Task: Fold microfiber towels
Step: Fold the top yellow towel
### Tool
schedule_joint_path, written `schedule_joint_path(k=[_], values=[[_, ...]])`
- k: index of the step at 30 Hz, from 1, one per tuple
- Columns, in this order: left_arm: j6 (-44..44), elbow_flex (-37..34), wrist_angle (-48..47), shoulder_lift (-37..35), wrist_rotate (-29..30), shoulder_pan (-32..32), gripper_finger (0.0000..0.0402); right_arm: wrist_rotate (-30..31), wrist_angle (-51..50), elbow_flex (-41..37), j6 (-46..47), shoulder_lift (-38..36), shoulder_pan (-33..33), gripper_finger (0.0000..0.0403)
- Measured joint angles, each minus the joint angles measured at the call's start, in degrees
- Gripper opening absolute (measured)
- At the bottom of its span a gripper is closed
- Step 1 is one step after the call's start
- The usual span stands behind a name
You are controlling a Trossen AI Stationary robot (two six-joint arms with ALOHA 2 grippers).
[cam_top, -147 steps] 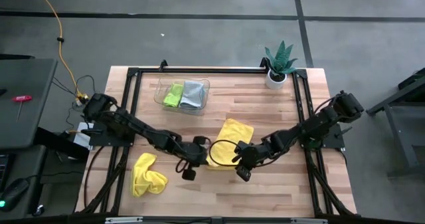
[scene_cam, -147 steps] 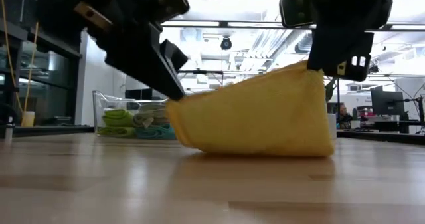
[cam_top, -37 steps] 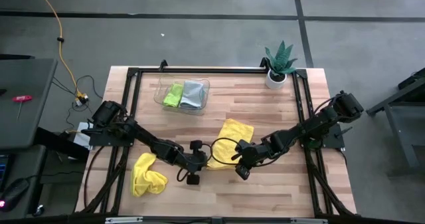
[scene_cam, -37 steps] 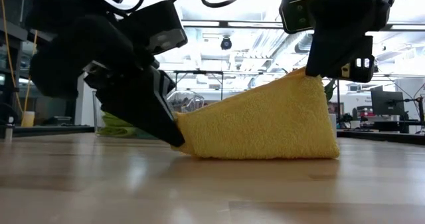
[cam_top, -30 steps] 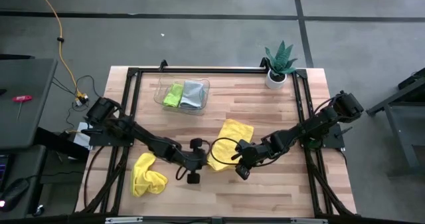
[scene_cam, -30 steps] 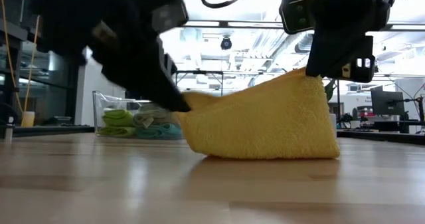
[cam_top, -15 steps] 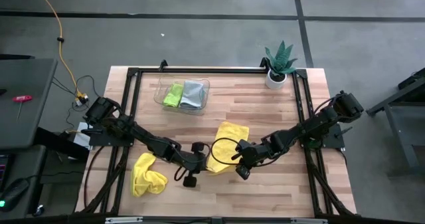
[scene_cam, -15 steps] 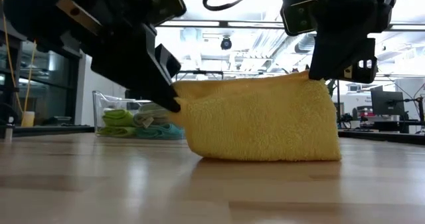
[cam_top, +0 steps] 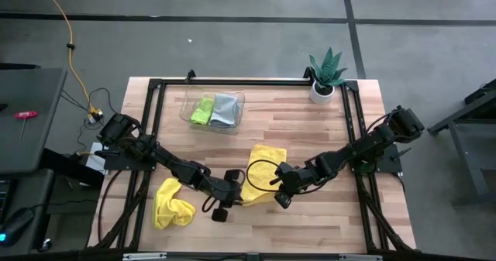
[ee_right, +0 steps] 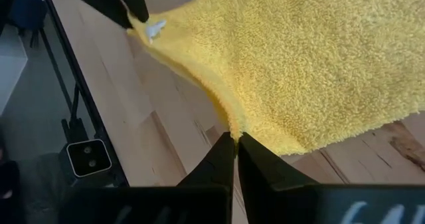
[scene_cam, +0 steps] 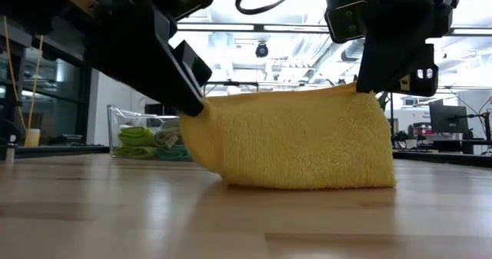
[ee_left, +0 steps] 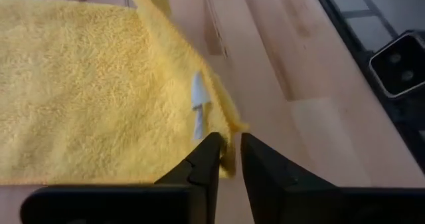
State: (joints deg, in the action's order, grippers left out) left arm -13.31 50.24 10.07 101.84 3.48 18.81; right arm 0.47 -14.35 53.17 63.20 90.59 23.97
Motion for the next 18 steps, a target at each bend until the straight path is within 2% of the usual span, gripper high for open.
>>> schedule_joint_path(k=[9, 18], values=[[2.0, 0.0, 3.5, 0.0, -5.0, 0.0, 0.0099, 0.5, 0.0, 0.0, 0.0, 0.0, 0.0, 0.0], [2.5, 0.0, 4.4, 0.0, 0.6, 0.0, 0.0134, 2.3, -0.2, 0.0, 1.5, 0.0, 0.0, 0.0]])
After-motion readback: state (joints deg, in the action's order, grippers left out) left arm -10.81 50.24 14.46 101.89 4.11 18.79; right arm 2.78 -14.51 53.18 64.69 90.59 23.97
